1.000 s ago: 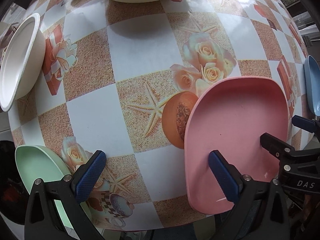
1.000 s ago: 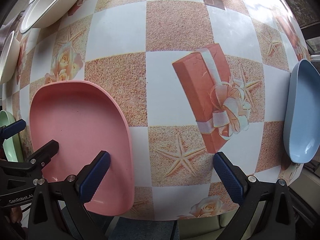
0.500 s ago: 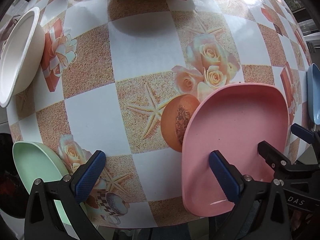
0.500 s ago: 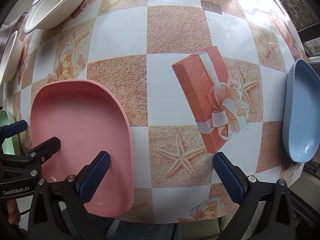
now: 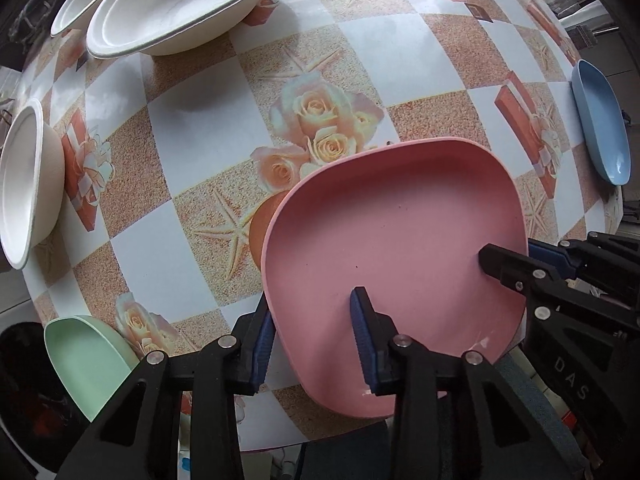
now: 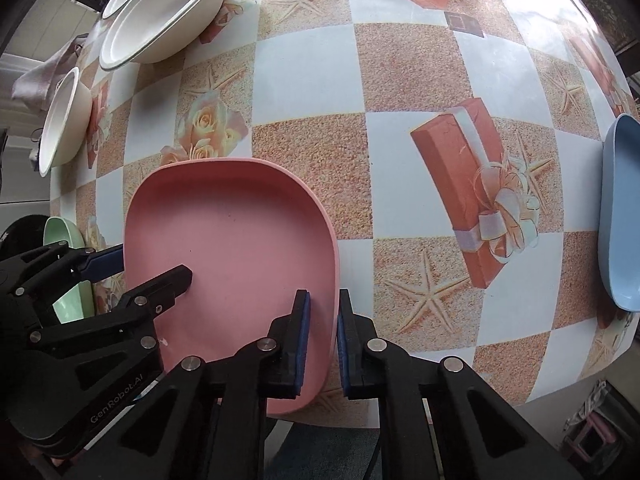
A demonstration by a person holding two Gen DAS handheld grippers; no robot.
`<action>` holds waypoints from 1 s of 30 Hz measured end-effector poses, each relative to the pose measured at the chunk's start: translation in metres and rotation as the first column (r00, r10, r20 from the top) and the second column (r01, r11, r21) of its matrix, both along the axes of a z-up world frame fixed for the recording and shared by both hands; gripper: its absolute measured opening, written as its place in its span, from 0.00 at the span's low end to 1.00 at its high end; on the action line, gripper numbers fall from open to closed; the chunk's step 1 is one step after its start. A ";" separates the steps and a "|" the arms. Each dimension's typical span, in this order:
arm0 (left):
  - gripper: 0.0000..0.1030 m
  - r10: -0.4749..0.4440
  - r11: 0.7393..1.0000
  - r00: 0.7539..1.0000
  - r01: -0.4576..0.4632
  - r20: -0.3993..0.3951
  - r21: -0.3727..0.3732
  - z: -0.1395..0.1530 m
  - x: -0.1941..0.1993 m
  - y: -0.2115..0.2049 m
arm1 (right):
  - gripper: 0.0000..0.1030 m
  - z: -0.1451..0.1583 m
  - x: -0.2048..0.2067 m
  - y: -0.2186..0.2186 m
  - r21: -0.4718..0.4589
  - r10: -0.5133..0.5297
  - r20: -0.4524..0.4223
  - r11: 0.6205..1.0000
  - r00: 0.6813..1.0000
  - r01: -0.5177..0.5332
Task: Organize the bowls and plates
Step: 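Lift the pink plate with both grippers and carry it over the green plate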
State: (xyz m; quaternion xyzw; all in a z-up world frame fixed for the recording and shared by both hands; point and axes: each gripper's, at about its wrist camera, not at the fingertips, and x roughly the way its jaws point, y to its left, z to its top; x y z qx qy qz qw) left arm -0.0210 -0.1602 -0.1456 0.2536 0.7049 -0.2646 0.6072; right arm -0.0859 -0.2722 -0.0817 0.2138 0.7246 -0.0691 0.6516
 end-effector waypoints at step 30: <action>0.32 0.011 0.999 1.000 -0.010 0.023 -0.044 0.050 0.014 0.107 | 0.13 0.025 0.027 0.085 0.066 0.056 -0.094 0.997 0.994 -0.050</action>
